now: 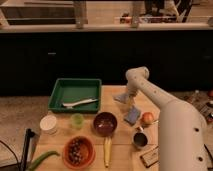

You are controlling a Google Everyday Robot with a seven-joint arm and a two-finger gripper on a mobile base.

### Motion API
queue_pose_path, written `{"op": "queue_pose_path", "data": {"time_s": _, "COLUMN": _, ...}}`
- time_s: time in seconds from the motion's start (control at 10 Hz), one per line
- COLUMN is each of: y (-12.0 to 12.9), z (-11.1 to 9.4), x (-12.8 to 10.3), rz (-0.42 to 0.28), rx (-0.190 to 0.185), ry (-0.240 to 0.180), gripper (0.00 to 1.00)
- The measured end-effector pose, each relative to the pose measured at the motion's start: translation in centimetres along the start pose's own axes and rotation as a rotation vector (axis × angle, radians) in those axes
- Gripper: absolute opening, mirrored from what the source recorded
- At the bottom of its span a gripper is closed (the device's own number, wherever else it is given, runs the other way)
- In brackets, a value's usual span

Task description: Wipe purple bowl with towel

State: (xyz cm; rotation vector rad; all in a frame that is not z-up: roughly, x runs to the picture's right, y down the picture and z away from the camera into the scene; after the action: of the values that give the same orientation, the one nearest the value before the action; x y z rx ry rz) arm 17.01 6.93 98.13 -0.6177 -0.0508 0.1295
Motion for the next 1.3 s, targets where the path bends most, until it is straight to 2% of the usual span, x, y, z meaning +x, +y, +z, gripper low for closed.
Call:
{"op": "queue_pose_path", "data": {"time_s": 0.1, "y": -0.17, "z": 0.05, "x": 0.15, "rz": 0.007, "rx": 0.0, "ry": 0.001, "gripper": 0.79}}
{"op": "queue_pose_path", "data": {"time_s": 0.3, "y": -0.28, "z": 0.27, "x": 0.07, "rz": 0.011, "rx": -0.005, "ry": 0.001, "gripper": 0.62}}
{"op": "queue_pose_path", "data": {"time_s": 0.5, "y": -0.06, "z": 0.37, "x": -0.02, "rz": 0.011, "rx": -0.014, "ry": 0.001, "gripper": 0.41}}
{"op": "queue_pose_path", "data": {"time_s": 0.7, "y": -0.12, "z": 0.22, "x": -0.07, "rz": 0.008, "rx": -0.011, "ry": 0.003, "gripper": 0.23}}
{"op": "queue_pose_path", "data": {"time_s": 0.8, "y": -0.11, "z": -0.06, "x": -0.09, "rz": 0.006, "rx": -0.01, "ry": 0.004, "gripper": 0.08}}
{"op": "queue_pose_path", "data": {"time_s": 1.0, "y": -0.11, "z": -0.13, "x": -0.06, "rz": 0.002, "rx": -0.01, "ry": 0.01, "gripper": 0.0}}
{"op": "queue_pose_path", "data": {"time_s": 1.3, "y": 0.45, "z": 0.07, "x": -0.03, "rz": -0.01, "rx": -0.006, "ry": 0.008, "gripper": 0.0}}
